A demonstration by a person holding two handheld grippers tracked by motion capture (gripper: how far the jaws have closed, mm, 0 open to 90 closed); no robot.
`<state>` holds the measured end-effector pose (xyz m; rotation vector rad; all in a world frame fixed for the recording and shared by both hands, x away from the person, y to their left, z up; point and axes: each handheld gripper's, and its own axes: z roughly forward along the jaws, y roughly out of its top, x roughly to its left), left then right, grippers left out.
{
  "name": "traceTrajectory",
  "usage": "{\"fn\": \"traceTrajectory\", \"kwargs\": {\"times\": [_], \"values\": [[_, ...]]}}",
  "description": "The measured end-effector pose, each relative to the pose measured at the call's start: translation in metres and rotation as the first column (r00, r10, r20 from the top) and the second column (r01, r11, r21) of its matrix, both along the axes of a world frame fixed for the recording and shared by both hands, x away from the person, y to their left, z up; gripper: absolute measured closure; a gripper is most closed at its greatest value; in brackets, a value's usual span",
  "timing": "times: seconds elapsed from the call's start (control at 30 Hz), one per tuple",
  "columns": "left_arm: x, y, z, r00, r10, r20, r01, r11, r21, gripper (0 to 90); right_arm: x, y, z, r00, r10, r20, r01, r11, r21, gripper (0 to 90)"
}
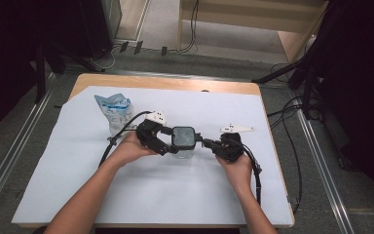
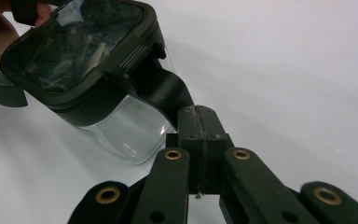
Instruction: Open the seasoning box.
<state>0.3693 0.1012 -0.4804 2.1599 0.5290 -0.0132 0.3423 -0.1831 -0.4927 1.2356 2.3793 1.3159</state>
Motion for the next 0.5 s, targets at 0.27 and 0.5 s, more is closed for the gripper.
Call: {"fn": "traceTrajectory", "kwargs": {"times": [0.27, 0.5], "values": [[-0.0011, 0.0013, 0.0029, 1.0, 0.005, 0.002, -0.005, 1.0, -0.002, 17.8, 0.0001, -0.0001, 0.0003, 1.0, 0.002, 0.0, -0.002, 1.0, 0.001, 90.0], [-0.0026, 0.0069, 0.0086, 1.0, -0.002, -0.004, 0.002, 1.0, -0.001, 21.3, 0.0004, -0.0001, 0.0013, 1.0, 0.003, 0.001, -0.003, 1.0, 0.0, 90.0]]}}
